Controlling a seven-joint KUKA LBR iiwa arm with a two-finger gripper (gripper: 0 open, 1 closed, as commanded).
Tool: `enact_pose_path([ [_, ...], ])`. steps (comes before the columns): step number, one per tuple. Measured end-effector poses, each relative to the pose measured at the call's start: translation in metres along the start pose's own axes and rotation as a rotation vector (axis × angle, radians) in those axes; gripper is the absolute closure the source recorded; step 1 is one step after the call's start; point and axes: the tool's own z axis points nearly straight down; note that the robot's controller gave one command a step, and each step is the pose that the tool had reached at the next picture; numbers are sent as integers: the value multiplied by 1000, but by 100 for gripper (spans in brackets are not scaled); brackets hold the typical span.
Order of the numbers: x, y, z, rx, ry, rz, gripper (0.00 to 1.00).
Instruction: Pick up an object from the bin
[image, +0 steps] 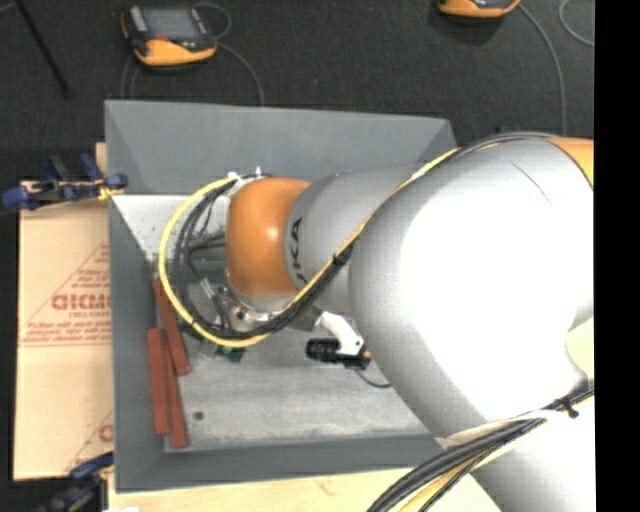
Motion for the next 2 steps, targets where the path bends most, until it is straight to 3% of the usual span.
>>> enact_pose_path([
  [2,1,-1,-17,10,8,1,100],
])
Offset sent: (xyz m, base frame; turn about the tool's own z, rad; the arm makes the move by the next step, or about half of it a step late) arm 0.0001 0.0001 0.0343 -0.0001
